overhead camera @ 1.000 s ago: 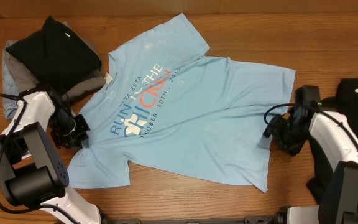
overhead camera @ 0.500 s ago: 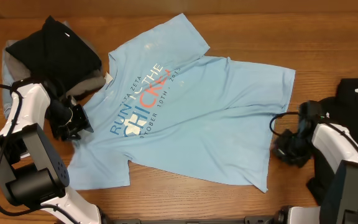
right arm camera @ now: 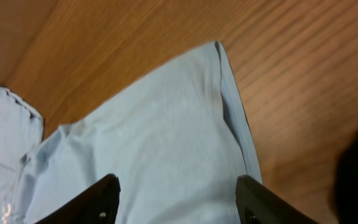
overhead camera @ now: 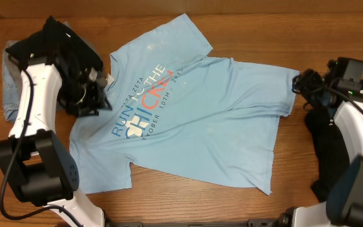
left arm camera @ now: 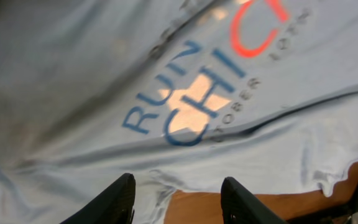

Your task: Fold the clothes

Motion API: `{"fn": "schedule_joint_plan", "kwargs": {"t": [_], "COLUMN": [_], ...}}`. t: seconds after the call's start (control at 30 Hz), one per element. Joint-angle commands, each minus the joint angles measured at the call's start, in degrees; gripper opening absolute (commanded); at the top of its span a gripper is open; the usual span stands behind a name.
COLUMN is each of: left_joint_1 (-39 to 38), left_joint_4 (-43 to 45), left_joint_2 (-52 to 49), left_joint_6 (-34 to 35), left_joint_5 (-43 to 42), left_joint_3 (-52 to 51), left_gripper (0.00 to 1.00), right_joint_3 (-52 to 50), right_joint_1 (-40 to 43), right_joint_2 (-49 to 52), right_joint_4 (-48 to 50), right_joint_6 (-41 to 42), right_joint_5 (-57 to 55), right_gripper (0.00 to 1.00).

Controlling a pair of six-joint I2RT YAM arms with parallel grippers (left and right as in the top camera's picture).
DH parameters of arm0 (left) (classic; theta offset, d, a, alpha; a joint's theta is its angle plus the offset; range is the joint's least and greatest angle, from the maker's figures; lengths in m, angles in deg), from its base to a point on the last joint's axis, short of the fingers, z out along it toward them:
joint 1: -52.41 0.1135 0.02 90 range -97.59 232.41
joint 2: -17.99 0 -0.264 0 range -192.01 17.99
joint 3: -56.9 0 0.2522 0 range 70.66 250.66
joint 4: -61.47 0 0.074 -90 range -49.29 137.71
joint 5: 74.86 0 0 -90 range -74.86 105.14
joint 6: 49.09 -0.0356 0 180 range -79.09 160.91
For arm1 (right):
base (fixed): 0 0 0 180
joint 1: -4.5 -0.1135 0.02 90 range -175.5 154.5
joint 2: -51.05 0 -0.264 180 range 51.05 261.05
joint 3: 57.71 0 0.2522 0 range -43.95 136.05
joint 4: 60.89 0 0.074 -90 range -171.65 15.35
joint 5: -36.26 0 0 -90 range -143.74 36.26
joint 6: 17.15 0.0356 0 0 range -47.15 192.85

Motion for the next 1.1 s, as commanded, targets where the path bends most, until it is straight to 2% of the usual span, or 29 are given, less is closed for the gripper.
{"fn": "schedule_joint_plan", "kwargs": {"t": [0.0, 0.17, 0.23, 0.43, 0.57, 0.67, 0.7, 0.77, 0.8, 0.9, 0.97, 1.07], "left_joint_1": [-3.41, -6.69, -7.67, -9.73, -10.34, -10.82, -10.99, -11.8, -12.35, -13.92, -15.37, -17.31], "left_joint_4": [-3.15, -6.16, -6.32, -6.38, -6.54, -6.08, -5.81, -4.83, -4.0, -1.2, 1.31, 4.04], "left_joint_2": [0.09, 1.01, 1.6, 2.32, 2.32, 2.32, 2.32, 2.32, 2.32, 2.29, 1.99, 0.09], "left_joint_6": [-2.12, -2.12, -2.12, -1.64, -1.25, -1.64, -1.79, -2.69, -3.02, -3.02, -3.61, -4.96], "left_joint_5": [-1.4, -1.4, -1.4, -1.64, -1.62, -1.62, -1.49, -1.4, -0.83, 4.9, 9.27, 11.98], "left_joint_3": [9.57, 18.62, 20.92, 23.39, 23.39, 23.39, 23.39, 23.39, 23.39, 23.37, 23.37, 23.37], "left_gripper": [0.49, 0.5, 0.51, 0.52, 0.53, 0.57, 0.58, 0.6, 0.62, 0.72, 0.78, 0.78], "right_joint_3": [0.44, 0.44, 0.44, 0.44, 1.27, 4.74, 6.43, 9.03, 10.38, 13.05, 13.22, 13.22], "right_joint_1": [0.02, 0.04, -0.04, -2.78, -3.34, -2.45, -1.75, -0.2, 0.81, 3.72, 5.27, 6.34], "right_joint_2": [6.99, 14.6, 17.35, 24.63, 27.15, 27.04, 26.82, 25.83, 24.92, 20.63, 16.26, 7.8], "right_joint_4": [6.73, 15.56, 18.82, 30.32, 37.81, 37.46, 36.74, 35.15, 34.32, 30.93, 27.87, 18.08], "right_joint_6": [1.33, 1.33, 1.86, 7.34, 7.82, 7.58, 6.86, 6.67, 6.67, 6.67, 5.4, 1.25], "right_joint_5": [1.92, 1.66, 2.14, 2.29, 1.25, 2.03, 4.11, 8.9, 11.89, 19.1, 21.7, 22.75], "right_gripper": [0.61, 0.59, 0.54, 0.26, 0.22, 0.21, 0.34, 0.85, 0.93, 0.95, 0.93, 0.89]}}
